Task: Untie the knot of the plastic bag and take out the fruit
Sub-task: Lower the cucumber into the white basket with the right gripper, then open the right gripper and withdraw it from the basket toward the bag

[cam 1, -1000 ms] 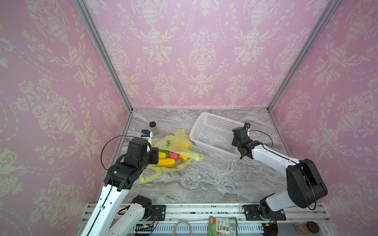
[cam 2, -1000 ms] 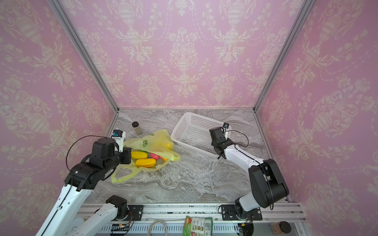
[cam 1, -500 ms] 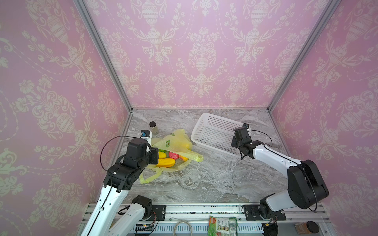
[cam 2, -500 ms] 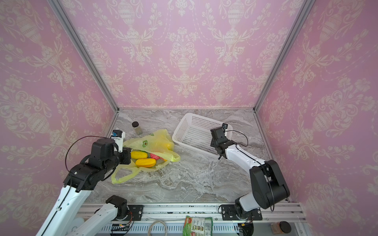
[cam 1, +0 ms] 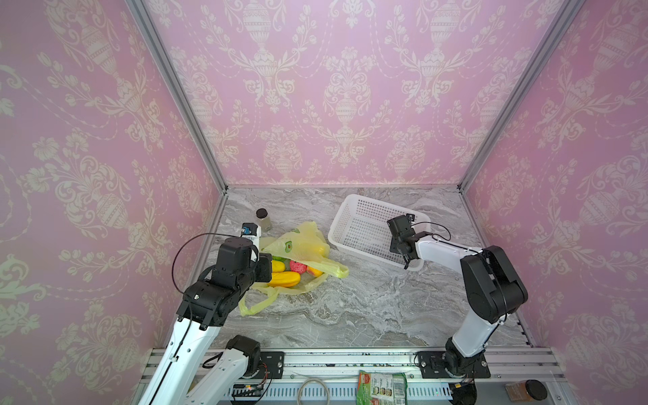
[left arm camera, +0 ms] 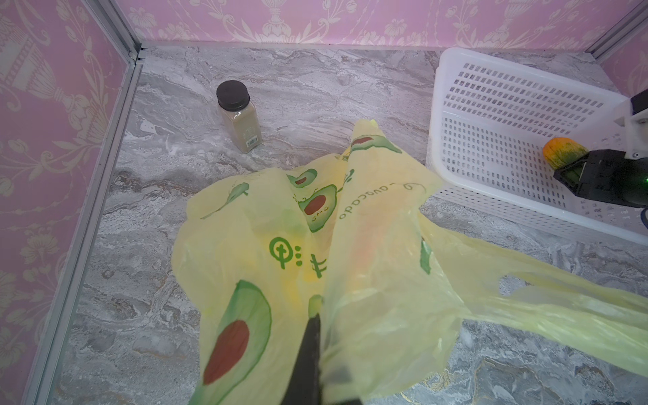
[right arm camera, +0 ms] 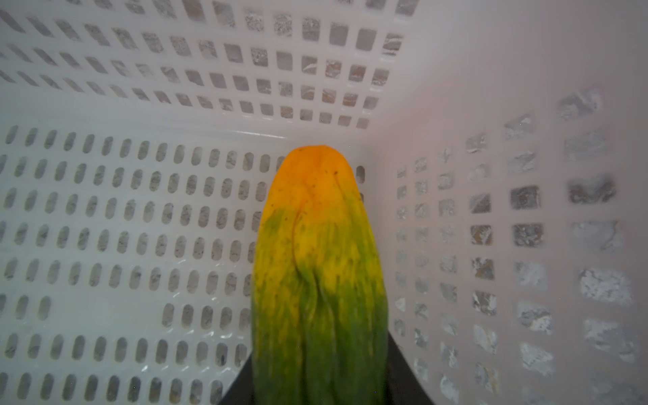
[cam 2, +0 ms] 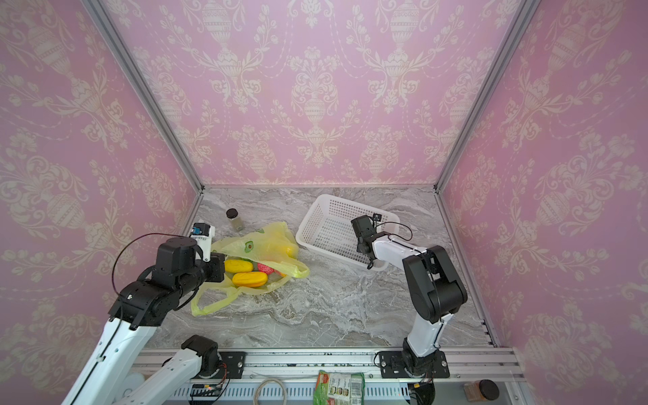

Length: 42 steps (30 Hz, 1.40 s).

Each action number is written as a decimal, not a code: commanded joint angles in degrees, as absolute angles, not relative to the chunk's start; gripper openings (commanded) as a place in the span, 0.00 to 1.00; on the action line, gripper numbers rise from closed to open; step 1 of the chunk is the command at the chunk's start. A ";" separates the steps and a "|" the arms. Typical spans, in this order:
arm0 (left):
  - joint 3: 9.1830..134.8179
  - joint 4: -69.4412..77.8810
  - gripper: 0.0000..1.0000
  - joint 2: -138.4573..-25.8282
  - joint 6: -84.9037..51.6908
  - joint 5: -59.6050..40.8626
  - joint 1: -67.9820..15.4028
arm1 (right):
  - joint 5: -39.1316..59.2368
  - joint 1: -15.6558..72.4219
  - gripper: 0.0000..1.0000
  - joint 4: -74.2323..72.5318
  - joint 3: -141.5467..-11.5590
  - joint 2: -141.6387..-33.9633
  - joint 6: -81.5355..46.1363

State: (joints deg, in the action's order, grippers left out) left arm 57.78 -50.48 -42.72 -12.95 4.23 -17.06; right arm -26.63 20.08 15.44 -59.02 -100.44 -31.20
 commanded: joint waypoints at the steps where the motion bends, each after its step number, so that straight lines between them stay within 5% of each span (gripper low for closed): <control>1: 57.22 -50.70 0.00 -42.13 -13.27 3.10 -17.38 | -27.72 20.48 0.35 15.22 -58.33 -98.14 -32.04; 13: 57.37 -50.80 0.00 -42.38 -13.15 2.69 -17.32 | -25.83 21.53 0.94 11.95 -50.99 -84.44 -30.40; 19: 57.31 -50.73 0.00 -41.23 -13.18 2.36 -17.37 | -25.65 24.16 1.00 16.53 -48.42 -68.68 -30.39; 26: 57.27 -50.57 0.00 -41.84 -13.17 2.02 -17.34 | -6.38 31.01 1.00 7.87 -45.94 -47.09 -30.98; 32: 57.29 -50.62 0.00 -41.71 -13.10 2.32 -17.25 | 5.72 37.45 0.99 1.07 -52.78 -48.05 -32.58; 42: 57.22 -50.62 0.00 -41.53 -13.16 2.03 -16.93 | 10.78 40.56 0.99 -5.85 -55.15 -55.30 -35.87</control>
State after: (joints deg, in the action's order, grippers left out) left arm 57.69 -50.46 -42.09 -12.95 3.20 -17.06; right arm 7.75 40.27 -1.72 -55.81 -55.20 -33.12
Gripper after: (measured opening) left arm 0.045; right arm 0.989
